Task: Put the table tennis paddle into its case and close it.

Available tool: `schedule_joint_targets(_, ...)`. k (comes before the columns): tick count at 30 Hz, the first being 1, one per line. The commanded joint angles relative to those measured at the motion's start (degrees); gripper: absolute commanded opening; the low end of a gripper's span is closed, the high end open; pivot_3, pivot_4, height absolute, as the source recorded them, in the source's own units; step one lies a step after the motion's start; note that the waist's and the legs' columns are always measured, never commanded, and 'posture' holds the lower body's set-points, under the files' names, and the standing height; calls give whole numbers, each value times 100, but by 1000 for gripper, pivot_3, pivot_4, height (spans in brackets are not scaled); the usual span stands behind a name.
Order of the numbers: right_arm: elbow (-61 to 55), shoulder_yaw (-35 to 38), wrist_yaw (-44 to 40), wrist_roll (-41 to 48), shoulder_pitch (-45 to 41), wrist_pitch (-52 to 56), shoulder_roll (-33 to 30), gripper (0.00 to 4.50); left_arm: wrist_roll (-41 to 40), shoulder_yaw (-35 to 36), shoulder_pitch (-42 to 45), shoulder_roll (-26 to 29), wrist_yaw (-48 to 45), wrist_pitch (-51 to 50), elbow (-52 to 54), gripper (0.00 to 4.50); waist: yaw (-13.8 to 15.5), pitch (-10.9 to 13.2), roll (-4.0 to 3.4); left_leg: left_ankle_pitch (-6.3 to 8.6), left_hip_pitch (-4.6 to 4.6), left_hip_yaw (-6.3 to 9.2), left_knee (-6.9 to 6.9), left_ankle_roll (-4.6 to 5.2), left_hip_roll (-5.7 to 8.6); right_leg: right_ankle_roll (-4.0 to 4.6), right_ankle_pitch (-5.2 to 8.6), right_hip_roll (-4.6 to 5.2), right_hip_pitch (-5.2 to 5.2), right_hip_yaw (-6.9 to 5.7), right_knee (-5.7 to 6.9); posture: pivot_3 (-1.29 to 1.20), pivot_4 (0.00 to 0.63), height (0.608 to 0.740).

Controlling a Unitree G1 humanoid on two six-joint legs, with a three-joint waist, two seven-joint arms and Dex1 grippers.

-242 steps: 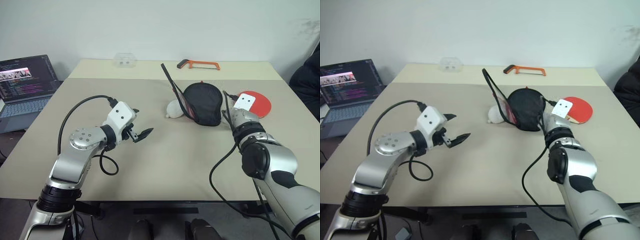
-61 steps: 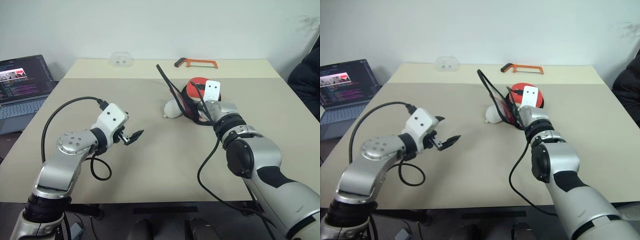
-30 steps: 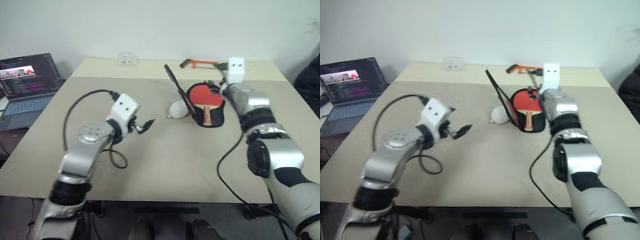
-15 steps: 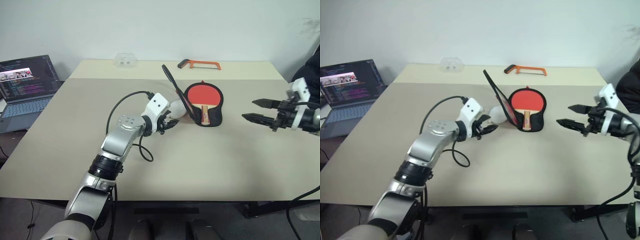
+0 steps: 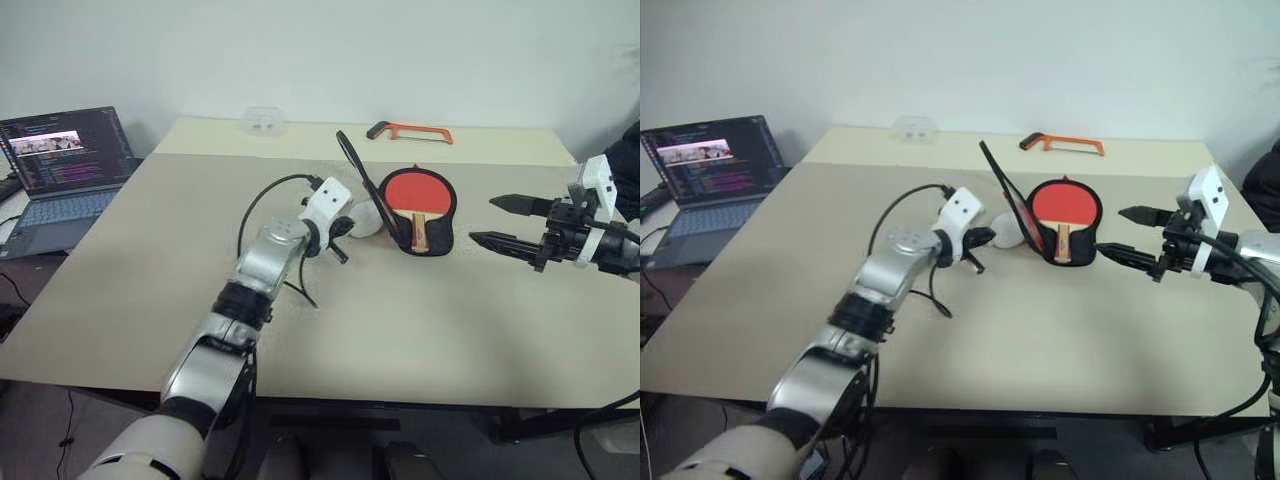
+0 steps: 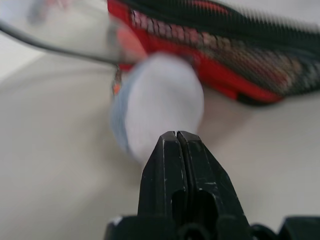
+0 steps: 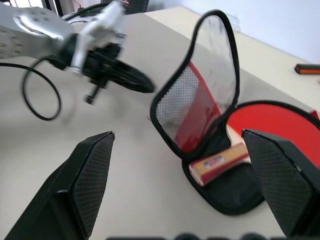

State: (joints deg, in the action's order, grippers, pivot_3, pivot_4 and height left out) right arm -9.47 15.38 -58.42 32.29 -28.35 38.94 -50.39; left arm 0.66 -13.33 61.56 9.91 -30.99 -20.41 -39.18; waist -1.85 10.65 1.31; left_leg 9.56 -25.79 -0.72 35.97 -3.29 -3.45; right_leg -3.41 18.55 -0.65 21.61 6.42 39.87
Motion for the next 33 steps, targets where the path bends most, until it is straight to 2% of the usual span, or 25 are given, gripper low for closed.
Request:
schedule_joint_targets(1,-630,420,286,296,282,217,-47,4500,223,48,774,-463,411,1105,-1060,56,26,1,2,0,-2,3,-1,0,1,0,0,0,0,-3,-4,0,150,740)
schedule_joint_targets(5,-1146,784,631,569,738,487,-31,4500,110,300,1341,-1251,668,1730,-2096,56,45,1,2,0,-16,23,-6,0,6,0,0,2,-8,-21,-31,0,150,740)
schedule_joint_targets(9,-1690,1214,1056,846,1144,748,-6,4500,176,347,1287,-2148,692,1827,-2785,56,34,1,1,0,-19,39,-14,0,11,1,0,6,-18,-38,-50,0,150,740)
schedule_joint_targets(12,-1864,1384,1289,1039,1221,892,-32,4500,281,292,1129,-2374,835,1942,-3014,56,-69,0,-1,0,-11,47,-22,1,11,3,1,1,-14,-35,-39,0,150,740)
schedule_joint_targets(15,-1869,1394,1635,1160,1138,1134,-41,4500,342,277,1012,-2305,924,1987,-3045,56,-90,0,-1,0,-5,56,-21,0,11,3,2,0,-15,-42,-18,0,150,740)
schedule_joint_targets(18,-1606,1334,2228,1379,782,1566,188,4500,192,478,955,-1942,802,1975,-2762,56,-97,0,-1,-1,-5,56,-11,-1,12,3,3,3,-17,-45,-5,0,150,740)
schedule_joint_targets(21,-1010,1251,3175,1346,204,1917,784,4500,-83,757,740,-1472,345,1918,-2048,56,-110,-1,-2,-2,-5,57,-8,-3,12,4,2,4,-17,-47,2,0,150,740)
schedule_joint_targets(23,-60,1455,4194,1462,-495,2272,1668,4500,-488,820,185,-833,-745,1578,-560,215,-184,0,-3,-5,1,53,-14,-6,5,6,1,1,-14,-44,6,0,150,740)
schedule_joint_targets(25,685,1515,4732,1412,-945,2321,2265,4500,-783,859,-323,-225,-1370,985,734,558,-291,0,-7,-19,9,52,-25,-30,-5,19,-2,-6,-12,-41,14,0,150,740)
schedule_joint_targets(28,1680,1773,5276,1444,-1507,2269,2784,4500,-877,825,-949,645,-1777,372,1961,1552,-280,-8,-25,-27,16,59,-45,-40,-14,43,9,-10,-10,-59,23,0,150,740)
schedule_joint_targets(30,2484,1885,5548,1346,-1861,2073,2936,4500,-1075,941,-1376,1232,-2092,1,2716,2289,-259,-6,-31,-27,15,60,-56,-40,-12,49,13,-8,-8,-64,22,0,150,740)
schedule_joint_targets(33,3432,1958,5621,1238,-2245,1726,2968,4500,-1364,1177,-1823,1825,-2274,-520,3470,3383,-172,-6,-31,-27,7,61,-58,-39,-11,49,13,-3,-8,-72,9,0,150,740)
